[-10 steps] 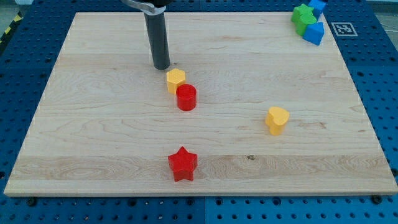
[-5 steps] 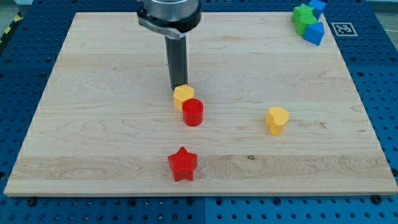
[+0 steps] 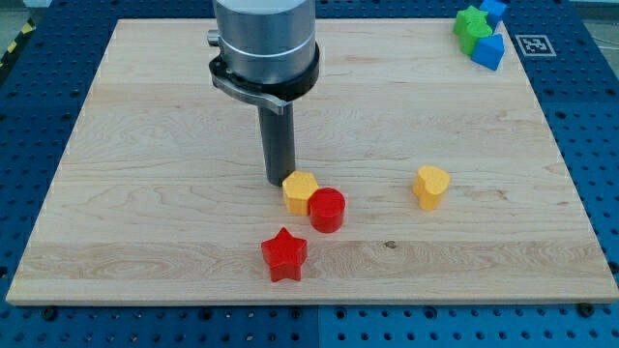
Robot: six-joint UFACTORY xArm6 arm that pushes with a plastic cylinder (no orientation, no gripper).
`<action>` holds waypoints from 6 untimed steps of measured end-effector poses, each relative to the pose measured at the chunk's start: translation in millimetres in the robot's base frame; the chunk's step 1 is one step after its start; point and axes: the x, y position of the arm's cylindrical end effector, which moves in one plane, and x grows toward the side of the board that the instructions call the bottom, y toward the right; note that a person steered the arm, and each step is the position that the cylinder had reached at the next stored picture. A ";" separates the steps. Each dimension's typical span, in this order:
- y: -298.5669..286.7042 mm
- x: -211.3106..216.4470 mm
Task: Push the yellow hexagon along with the red star to the top right of the red star
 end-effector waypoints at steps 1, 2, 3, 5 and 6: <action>4.4 11.0; 7.8 18.9; 11.3 25.0; 14.2 35.6; 14.2 50.5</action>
